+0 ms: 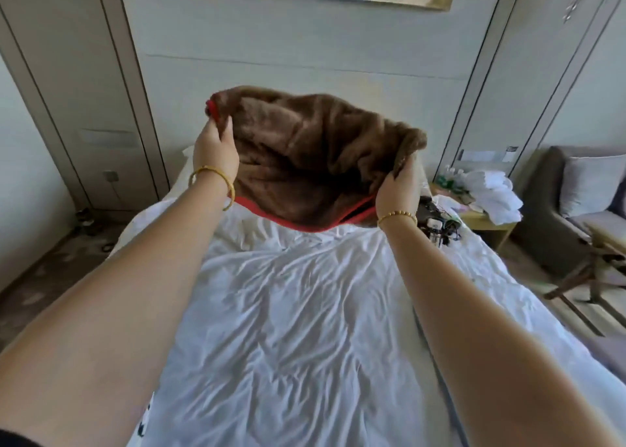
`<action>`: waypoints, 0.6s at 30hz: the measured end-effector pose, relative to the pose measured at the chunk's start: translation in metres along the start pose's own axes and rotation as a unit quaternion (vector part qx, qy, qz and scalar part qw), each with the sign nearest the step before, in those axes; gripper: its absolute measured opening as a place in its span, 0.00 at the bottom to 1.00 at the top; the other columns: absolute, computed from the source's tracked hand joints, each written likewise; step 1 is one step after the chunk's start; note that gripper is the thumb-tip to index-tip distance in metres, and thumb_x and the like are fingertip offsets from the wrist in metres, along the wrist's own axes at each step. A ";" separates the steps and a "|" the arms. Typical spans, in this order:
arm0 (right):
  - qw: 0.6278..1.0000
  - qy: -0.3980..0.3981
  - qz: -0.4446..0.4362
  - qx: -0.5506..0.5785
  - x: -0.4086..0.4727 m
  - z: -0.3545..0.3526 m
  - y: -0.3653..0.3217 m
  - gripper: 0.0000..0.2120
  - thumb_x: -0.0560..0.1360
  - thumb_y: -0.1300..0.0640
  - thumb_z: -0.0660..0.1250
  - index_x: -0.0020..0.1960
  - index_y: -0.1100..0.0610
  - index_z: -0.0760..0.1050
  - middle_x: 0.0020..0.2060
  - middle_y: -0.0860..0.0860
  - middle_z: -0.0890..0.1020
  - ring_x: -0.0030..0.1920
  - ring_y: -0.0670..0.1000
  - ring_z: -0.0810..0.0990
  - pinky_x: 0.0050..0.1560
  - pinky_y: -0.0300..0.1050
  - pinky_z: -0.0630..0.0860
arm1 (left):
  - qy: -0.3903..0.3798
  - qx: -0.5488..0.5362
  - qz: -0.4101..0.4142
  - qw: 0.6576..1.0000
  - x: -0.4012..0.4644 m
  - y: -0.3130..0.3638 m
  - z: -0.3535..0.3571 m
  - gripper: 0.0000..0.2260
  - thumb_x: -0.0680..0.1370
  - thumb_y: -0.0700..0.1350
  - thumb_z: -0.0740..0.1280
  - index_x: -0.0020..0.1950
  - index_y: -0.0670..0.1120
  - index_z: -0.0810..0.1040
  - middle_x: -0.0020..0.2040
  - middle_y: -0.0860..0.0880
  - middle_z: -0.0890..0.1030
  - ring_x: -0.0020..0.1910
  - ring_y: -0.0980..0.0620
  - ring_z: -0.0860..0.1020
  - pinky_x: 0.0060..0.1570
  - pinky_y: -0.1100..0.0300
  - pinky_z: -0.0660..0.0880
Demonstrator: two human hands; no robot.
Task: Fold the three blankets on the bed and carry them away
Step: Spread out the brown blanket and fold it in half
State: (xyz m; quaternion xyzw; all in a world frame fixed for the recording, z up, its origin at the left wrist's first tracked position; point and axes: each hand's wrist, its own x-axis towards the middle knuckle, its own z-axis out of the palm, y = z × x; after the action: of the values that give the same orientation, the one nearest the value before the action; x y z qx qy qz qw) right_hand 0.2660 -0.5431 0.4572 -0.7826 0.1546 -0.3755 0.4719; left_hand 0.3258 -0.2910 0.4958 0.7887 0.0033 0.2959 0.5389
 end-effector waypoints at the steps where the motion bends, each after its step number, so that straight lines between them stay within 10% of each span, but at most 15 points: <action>1: 0.999 -0.015 0.033 -0.034 -0.016 -0.006 0.018 0.31 0.75 0.64 0.51 0.75 0.49 0.53 0.66 0.55 0.73 0.62 0.57 0.73 0.57 0.44 0.67 | -0.020 0.028 -0.039 0.999 -0.014 -0.020 -0.002 0.18 0.81 0.53 0.53 0.65 0.47 0.73 0.60 0.43 0.78 0.60 0.42 0.74 0.59 0.54 0.69; 10: 0.902 -0.187 0.347 -0.179 -0.226 -0.056 0.178 0.29 0.75 0.68 0.53 0.74 0.55 0.55 0.63 0.60 0.74 0.56 0.58 0.75 0.55 0.44 0.68 | -0.286 0.237 -0.349 0.861 -0.230 -0.210 -0.062 0.15 0.80 0.45 0.61 0.59 0.35 0.78 0.56 0.35 0.79 0.57 0.38 0.76 0.53 0.54 0.70; 18: 0.831 -0.269 0.421 -0.244 -0.327 -0.092 0.220 0.18 0.75 0.69 0.54 0.63 0.62 0.70 0.59 0.60 0.76 0.60 0.58 0.74 0.56 0.42 0.68 | -0.389 0.314 -0.416 0.760 -0.335 -0.263 -0.125 0.13 0.80 0.44 0.59 0.58 0.38 0.77 0.54 0.40 0.80 0.56 0.43 0.77 0.49 0.59 0.72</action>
State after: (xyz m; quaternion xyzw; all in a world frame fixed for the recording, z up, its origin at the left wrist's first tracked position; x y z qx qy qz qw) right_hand 0.0038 -0.5166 0.1502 -0.8014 0.4229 0.1355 0.4007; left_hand 0.0730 -0.1835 0.1468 0.8819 0.2141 -0.3074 0.2862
